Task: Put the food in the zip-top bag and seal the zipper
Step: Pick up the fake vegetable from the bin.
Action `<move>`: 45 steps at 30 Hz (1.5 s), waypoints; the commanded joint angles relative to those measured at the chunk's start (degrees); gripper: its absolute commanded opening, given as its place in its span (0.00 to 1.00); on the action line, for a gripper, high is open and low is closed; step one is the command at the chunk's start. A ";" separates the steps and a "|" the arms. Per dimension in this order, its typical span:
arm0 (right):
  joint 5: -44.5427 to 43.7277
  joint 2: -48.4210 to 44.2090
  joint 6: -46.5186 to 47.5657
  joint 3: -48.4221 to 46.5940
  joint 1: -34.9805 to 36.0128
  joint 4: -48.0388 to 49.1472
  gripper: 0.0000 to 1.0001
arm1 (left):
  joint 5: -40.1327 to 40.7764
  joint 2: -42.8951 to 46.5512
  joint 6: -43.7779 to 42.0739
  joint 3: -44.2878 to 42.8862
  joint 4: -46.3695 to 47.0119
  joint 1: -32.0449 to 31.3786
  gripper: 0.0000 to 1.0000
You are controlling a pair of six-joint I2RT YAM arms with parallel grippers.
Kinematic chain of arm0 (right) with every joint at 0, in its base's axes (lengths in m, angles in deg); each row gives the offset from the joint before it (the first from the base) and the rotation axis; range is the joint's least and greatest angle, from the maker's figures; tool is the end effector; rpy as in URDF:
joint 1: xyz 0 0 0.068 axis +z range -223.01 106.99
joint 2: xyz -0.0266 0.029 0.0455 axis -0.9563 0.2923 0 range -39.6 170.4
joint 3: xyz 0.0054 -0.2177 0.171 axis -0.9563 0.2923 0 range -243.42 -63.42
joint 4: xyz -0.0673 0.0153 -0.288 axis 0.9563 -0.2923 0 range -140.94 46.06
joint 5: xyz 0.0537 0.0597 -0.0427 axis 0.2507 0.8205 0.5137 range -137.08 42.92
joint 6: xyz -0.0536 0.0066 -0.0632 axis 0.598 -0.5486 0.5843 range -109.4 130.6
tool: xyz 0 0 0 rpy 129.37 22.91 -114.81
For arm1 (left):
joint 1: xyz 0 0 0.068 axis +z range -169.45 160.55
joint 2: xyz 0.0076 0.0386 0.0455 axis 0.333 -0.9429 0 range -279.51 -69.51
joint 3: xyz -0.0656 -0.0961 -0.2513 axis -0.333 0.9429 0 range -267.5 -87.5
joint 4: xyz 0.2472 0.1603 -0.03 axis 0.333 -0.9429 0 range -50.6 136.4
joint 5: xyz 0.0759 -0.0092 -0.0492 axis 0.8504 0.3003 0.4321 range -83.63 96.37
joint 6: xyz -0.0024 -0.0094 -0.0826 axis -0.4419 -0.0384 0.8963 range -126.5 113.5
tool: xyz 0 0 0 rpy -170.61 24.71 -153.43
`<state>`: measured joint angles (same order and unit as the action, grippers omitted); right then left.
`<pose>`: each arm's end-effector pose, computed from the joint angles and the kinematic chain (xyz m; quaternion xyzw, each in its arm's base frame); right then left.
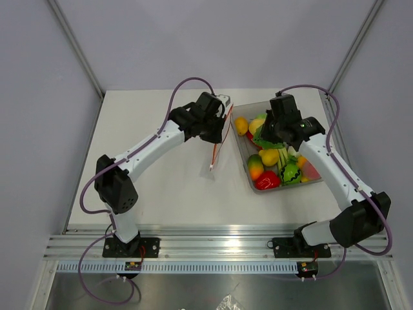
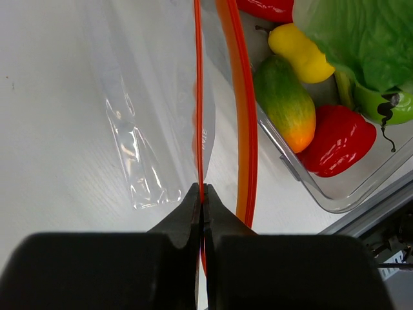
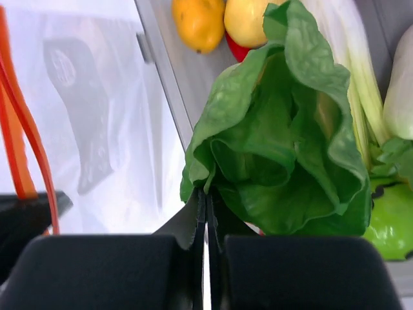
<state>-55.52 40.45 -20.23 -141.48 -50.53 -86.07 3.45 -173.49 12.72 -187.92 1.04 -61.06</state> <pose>0.3386 0.1286 0.3263 0.0955 0.9139 0.1138 0.3777 0.3459 -0.3122 0.3057 0.1905 0.9166 -0.1980 0.2904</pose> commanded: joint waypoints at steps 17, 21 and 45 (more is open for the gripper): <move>19.37 26.36 7.11 -23.44 -12.28 -2.09 0.77 | 0.19 4.14 -1.29 2.25 1.33 0.21 0.00; 1.99 28.41 2.80 -28.64 -12.37 -3.22 0.84 | -0.42 3.26 -1.47 1.20 1.24 0.21 0.00; -13.41 -13.70 -23.65 26.91 1.50 23.14 0.99 | 1.51 2.91 -2.61 1.02 0.81 0.65 0.00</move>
<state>-61.75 26.64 -34.41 -115.39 -52.12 -67.38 3.91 -171.87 11.04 -185.39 0.73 -60.77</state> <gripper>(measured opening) 0.985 0.008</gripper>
